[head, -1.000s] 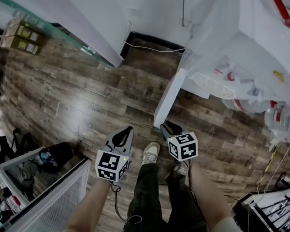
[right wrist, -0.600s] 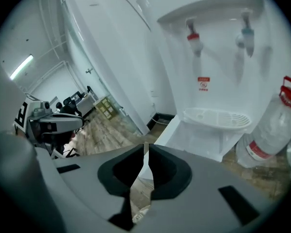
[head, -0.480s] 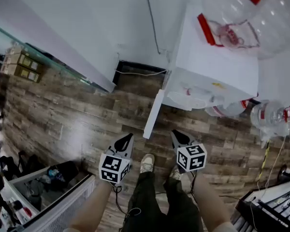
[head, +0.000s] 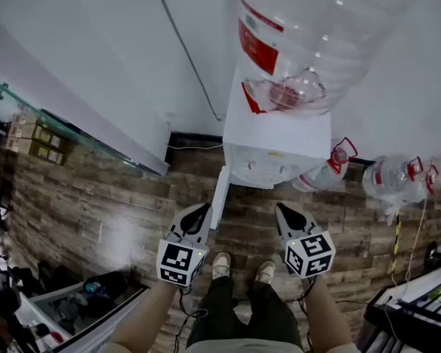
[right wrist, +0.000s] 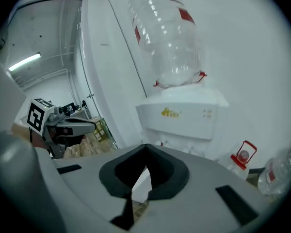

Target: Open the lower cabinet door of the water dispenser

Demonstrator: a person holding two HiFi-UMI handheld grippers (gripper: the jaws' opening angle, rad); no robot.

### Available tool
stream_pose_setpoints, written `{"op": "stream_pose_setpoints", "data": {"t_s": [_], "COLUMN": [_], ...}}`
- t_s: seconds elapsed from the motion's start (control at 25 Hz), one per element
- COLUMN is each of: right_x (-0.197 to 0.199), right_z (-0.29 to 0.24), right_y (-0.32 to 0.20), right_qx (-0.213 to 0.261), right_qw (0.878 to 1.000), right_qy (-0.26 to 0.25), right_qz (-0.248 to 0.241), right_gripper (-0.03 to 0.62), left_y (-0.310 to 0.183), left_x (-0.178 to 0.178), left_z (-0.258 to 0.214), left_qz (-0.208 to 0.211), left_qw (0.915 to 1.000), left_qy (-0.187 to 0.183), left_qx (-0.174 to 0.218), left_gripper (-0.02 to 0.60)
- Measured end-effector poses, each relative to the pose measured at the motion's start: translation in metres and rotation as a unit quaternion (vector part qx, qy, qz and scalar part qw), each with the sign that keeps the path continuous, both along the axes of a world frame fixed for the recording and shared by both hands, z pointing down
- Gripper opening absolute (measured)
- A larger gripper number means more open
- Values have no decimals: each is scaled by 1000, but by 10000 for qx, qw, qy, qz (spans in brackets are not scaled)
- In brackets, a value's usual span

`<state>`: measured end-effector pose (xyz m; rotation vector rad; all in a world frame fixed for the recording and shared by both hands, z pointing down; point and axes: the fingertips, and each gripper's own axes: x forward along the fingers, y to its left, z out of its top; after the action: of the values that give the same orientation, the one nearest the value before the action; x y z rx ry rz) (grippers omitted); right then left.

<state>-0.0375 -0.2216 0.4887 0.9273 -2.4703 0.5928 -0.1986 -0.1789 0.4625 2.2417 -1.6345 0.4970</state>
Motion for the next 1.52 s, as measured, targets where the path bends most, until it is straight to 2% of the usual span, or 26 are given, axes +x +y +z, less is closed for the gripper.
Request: {"op": "stream_pose_setpoints", "data": {"t_s": [0.32, 0.56, 0.84, 1.12, 1.32, 1.52], "right_x": [31, 63, 90, 116, 127, 132], "right_z": [-150, -255, -362, -427, -464, -479], "right_y": [0, 7, 37, 76, 113, 134], "right_qx": [869, 1621, 2444, 3051, 3393, 3563], "right_qw": [9957, 9855, 9669, 9485, 9357, 9298], "right_qy": [-316, -476, -681, -718, -850, -835], "right_qz": [54, 134, 260, 471, 471, 399], "right_gripper": [6, 6, 6, 6, 6, 6], "left_y": [-24, -22, -2, 30, 57, 73], "left_x": [40, 62, 87, 106, 105, 104], "left_z": [-128, -207, -305, -370, -404, -418], "left_qz": [337, 492, 747, 876, 901, 845], "left_qw": [9962, 9924, 9792, 9688, 9581, 9562], "left_qy": [183, 38, -34, 134, -111, -117], "left_qx": [776, 1128, 1887, 2315, 2716, 2802], "left_gripper": [6, 6, 6, 6, 6, 6]}}
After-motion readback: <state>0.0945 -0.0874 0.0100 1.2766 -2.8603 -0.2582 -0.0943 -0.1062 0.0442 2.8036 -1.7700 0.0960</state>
